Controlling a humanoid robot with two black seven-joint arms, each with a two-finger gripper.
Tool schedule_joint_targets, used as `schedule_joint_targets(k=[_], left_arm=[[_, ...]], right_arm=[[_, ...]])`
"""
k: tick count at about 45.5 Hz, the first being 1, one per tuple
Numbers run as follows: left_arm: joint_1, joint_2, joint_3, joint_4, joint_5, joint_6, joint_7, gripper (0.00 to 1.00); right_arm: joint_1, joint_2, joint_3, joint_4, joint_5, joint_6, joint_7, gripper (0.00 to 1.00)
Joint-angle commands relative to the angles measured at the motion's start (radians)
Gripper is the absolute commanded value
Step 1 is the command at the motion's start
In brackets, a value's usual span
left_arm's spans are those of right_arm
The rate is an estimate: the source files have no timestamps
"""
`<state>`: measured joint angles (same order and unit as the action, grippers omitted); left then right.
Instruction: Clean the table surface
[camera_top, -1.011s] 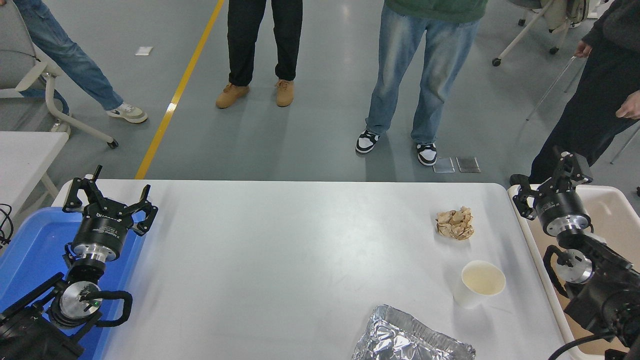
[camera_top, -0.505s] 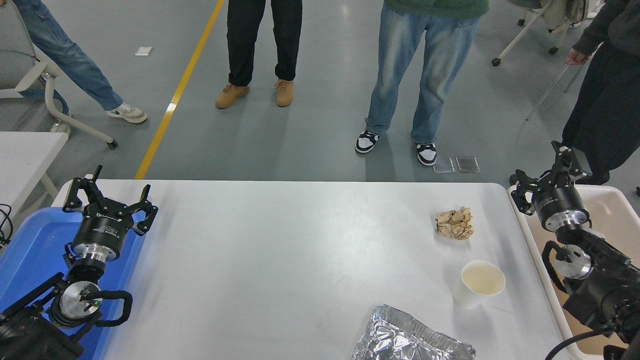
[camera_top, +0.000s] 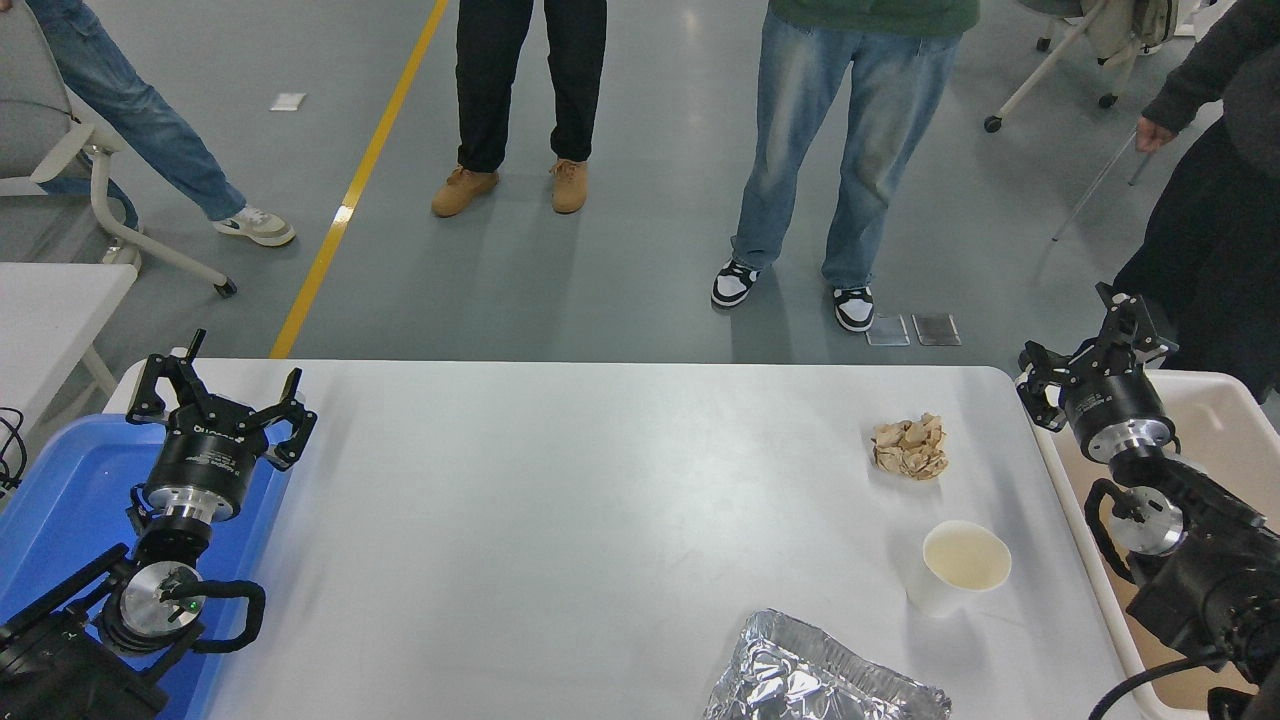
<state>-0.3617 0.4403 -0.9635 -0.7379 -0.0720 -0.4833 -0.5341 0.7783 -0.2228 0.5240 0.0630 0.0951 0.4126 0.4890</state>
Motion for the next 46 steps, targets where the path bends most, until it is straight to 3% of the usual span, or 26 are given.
schedule_joint_targets(k=[1, 15, 25, 38, 46], left_arm=[[0.001, 0.000, 0.000, 0.000, 0.000, 0.000, 0.000, 0.99], [0.001, 0.000, 0.000, 0.000, 0.000, 0.000, 0.000, 0.99], [0.003, 0.000, 0.000, 0.000, 0.000, 0.000, 0.000, 0.99], [0.001, 0.000, 0.002, 0.000, 0.000, 0.000, -0.001, 0.99], [0.001, 0.000, 0.002, 0.000, 0.000, 0.000, -0.001, 0.99]], right_arm=[[-0.007, -0.015, 0.008, 0.000, 0.014, 0.028, -0.058, 0.99], [0.007, -0.036, 0.011, 0.021, 0.080, 0.026, -0.197, 0.99], [0.007, -0.124, 0.005, 0.126, 0.081, 0.015, -0.211, 0.99], [0.009, -0.122, 0.008, 0.139, 0.083, -0.003, -0.207, 0.99], [-0.033, -0.271, -0.004, 0.444, 0.071, -0.113, -0.199, 0.99]])
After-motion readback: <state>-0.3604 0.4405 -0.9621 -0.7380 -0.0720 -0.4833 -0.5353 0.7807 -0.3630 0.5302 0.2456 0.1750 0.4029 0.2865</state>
